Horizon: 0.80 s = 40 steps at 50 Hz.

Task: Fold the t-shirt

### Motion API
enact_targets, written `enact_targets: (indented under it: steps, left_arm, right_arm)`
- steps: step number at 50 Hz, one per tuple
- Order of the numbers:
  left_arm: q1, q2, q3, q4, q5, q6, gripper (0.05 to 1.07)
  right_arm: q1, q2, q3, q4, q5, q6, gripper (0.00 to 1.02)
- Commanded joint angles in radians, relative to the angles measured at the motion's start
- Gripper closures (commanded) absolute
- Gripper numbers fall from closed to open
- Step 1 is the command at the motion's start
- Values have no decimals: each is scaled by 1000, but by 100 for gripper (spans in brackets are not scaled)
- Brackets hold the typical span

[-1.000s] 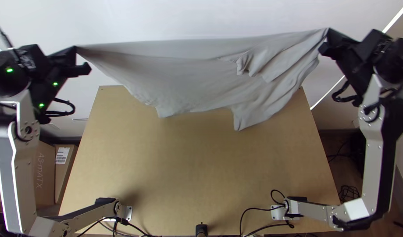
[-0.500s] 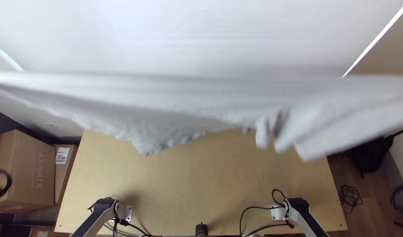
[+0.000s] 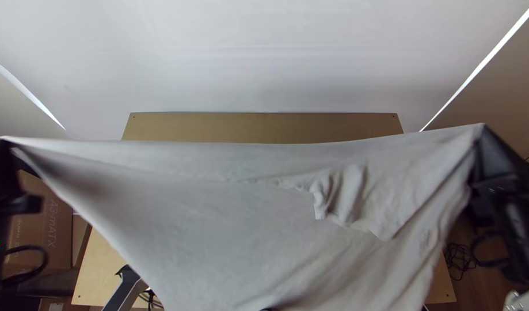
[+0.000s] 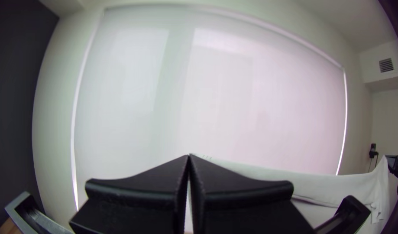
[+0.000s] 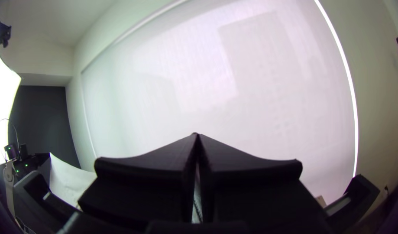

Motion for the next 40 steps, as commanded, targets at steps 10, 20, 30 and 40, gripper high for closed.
enact_targets:
  steps: [10, 20, 30, 40]
  left_arm:
    - [-8, -49, -484, 86, 93, -62, 104]
    - [-12, -10, -750, 209, 119, -43, 104]
    - [-31, 148, -837, 346, 121, -37, 104]
    - [-60, 385, -813, 484, 121, -48, 104]
  right_arm:
    - [60, -34, -437, 103, -1, 14, 100]
    - [157, -1, -750, 295, 16, 22, 100]
    - [157, 200, -856, 494, 19, 19, 100]
    - [101, 467, -829, 660, 19, 17, 100]
